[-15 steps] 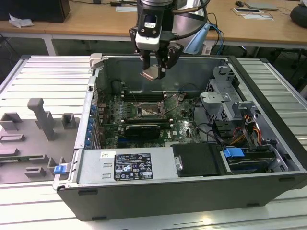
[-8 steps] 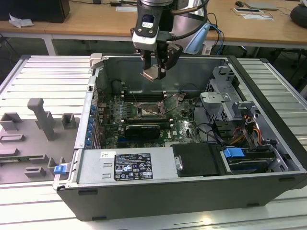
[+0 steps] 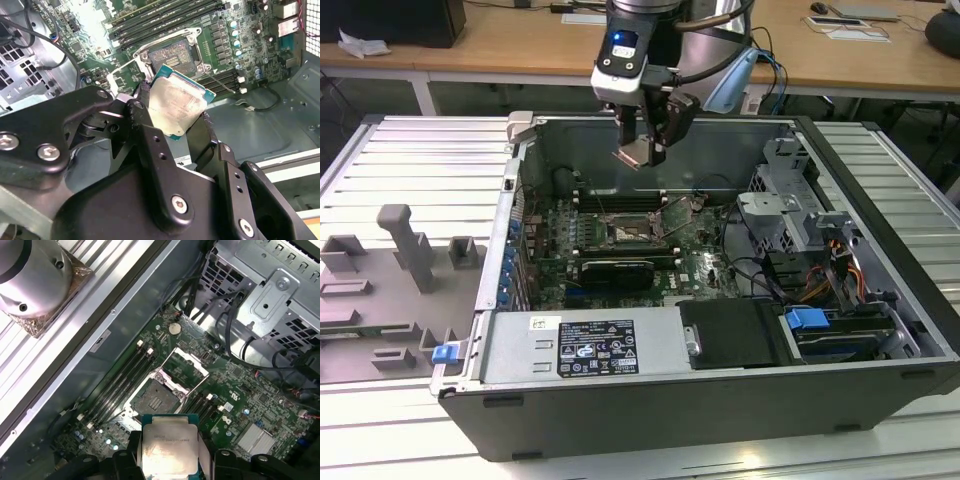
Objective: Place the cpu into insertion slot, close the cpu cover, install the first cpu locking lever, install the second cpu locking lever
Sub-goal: 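Place the cpu into insertion slot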
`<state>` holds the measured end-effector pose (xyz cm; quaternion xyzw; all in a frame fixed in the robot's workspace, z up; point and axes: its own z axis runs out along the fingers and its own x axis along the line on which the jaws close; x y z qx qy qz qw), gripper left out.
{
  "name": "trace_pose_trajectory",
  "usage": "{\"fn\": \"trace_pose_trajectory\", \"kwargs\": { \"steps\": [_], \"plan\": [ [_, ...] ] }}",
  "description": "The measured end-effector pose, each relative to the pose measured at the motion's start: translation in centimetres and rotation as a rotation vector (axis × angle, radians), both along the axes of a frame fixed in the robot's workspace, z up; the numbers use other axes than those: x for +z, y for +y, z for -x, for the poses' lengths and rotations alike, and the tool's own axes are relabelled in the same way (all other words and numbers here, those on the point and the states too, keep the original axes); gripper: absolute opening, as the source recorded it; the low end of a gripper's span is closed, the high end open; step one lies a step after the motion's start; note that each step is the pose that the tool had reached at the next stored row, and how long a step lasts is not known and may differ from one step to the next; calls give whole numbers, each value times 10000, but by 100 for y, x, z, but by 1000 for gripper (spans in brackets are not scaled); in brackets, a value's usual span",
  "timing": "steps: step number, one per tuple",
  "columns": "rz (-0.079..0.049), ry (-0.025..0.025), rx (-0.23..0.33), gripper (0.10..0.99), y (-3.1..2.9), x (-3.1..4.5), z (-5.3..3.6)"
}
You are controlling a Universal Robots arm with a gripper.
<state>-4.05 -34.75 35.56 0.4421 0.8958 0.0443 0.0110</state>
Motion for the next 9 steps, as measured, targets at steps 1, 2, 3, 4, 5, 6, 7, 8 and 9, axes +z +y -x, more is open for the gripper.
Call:
{"fn": "trace_pose_trajectory", "kwargs": {
  "steps": [1,2,3,4,5,6,7,8,9],
  "plan": [
    [0,0,-62,537,0,0,0],
    [0,0,-136,537,0,-1,0],
    [0,0,-225,537,0,-1,0],
    [0,0,-284,537,0,-1,0],
    [0,0,-344,537,0,-2,0],
    [0,0,-426,537,0,-2,0],
    [0,0,-482,537,0,-2,0],
    [0,0,-532,537,0,-3,0],
    [0,0,-599,537,0,-3,0]
  ]
}}
